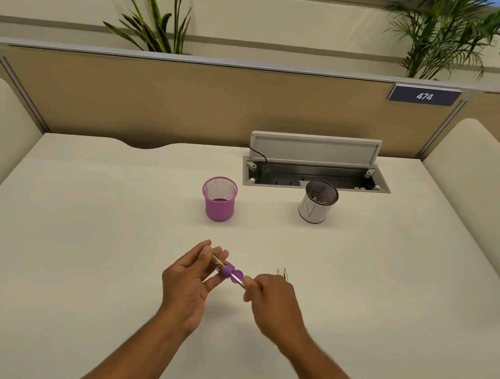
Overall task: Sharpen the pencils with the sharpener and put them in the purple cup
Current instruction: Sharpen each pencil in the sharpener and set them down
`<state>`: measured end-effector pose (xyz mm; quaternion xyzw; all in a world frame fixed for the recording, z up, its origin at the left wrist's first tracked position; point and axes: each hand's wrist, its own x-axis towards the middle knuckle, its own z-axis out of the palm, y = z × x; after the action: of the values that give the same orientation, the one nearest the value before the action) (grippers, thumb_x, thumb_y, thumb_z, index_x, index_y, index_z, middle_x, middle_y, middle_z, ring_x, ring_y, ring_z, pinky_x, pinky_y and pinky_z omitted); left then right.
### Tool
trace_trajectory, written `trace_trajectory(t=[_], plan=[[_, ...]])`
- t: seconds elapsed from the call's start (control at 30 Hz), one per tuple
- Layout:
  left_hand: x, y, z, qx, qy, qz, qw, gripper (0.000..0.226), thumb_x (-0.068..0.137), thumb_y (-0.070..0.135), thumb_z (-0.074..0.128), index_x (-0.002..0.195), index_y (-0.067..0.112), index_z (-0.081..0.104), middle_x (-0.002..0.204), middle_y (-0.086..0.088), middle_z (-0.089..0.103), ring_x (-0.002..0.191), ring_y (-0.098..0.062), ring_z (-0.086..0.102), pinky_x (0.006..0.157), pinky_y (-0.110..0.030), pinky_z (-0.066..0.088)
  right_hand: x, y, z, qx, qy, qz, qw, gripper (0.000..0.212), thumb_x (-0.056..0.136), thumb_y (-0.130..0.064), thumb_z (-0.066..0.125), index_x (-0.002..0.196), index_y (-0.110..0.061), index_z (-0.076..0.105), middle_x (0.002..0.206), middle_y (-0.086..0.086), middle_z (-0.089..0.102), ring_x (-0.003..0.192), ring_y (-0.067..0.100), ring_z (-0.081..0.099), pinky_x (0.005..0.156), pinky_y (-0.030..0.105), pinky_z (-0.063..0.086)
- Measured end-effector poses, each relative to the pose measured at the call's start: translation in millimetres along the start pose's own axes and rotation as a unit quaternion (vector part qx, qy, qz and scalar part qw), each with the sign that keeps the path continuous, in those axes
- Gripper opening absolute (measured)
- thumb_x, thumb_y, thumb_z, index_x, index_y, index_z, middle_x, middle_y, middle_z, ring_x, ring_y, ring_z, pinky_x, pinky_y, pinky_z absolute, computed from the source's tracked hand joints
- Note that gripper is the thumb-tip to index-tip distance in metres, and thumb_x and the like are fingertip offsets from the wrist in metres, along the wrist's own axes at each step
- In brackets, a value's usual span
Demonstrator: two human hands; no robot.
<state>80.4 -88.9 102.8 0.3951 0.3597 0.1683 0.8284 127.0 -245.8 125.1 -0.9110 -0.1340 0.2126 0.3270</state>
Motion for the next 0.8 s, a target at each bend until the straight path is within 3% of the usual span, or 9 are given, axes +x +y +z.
trace_trajectory(t=[0.07, 0.1, 0.3, 0.57, 0.8], plan=[[-0.2, -1.5, -4.6, 0.009, -0.015, -0.009, 1.0, 0.028, 0.103, 0.012, 0.061, 0.13, 0.006, 0.067, 0.112, -0.018, 0.079, 0.105, -0.034, 0.078, 0.077, -0.043, 0.066, 2.1, -3.5, -12.3, 0.209, -0.116, 0.114, 0.964, 0.042, 0.105, -0.035, 0.05, 0.082, -0.008, 0.073, 0.062, 0.001, 0.051, 0.042, 0.012, 0.04, 0.044, 0.027, 0.042], [-0.1, -1.2, -5.4, 0.011, -0.025, -0.012, 1.0, 0.028, 0.103, 0.012, 0.06, 0.13, 0.006, 0.067, 0.113, -0.018, 0.079, 0.106, -0.034, 0.078, 0.077, -0.043, 0.066, 2.7, -3.6, -16.0, 0.256, -0.149, 0.149, 0.943, 0.042, 0.105, -0.035, 0.049, 0.086, -0.007, 0.074, 0.06, 0.0, 0.048, 0.04, 0.011, 0.035, 0.044, 0.025, 0.04], [6.8, 2.2, -4.3, -0.019, -0.091, -0.036, 0.995, 0.025, 0.106, 0.01, 0.055, 0.127, 0.002, 0.066, 0.115, -0.022, 0.076, 0.112, -0.037, 0.075, 0.088, -0.051, 0.064, -3.9, -1.1, -20.6, 0.374, -0.219, 0.246, 0.867, 0.039, 0.105, -0.042, 0.05, 0.095, -0.008, 0.068, 0.056, -0.005, 0.042, 0.043, 0.01, 0.021, 0.042, 0.021, 0.032], [24.6, 4.7, -12.2, -0.106, -0.053, -0.036, 0.992, 0.022, 0.109, 0.01, 0.049, 0.126, 0.004, 0.061, 0.118, -0.021, 0.07, 0.109, -0.035, 0.076, 0.084, -0.046, 0.066, -11.7, 22.0, -17.9, 0.386, -0.217, 0.238, 0.865, 0.035, 0.105, -0.041, 0.051, 0.096, -0.009, 0.063, 0.058, -0.003, 0.046, 0.042, 0.012, 0.031, 0.048, 0.027, 0.049], [29.6, 5.4, -21.2, -0.092, -0.003, -0.044, 0.995, 0.023, 0.107, 0.012, 0.054, 0.128, 0.004, 0.061, 0.127, -0.022, 0.071, 0.102, -0.035, 0.075, 0.079, -0.042, 0.067, -9.3, 46.1, -19.6, 0.419, -0.126, 0.199, 0.877, 0.034, 0.106, -0.034, 0.051, 0.099, -0.004, 0.067, 0.066, 0.003, 0.054, 0.047, 0.014, 0.039, 0.049, 0.028, 0.044]])
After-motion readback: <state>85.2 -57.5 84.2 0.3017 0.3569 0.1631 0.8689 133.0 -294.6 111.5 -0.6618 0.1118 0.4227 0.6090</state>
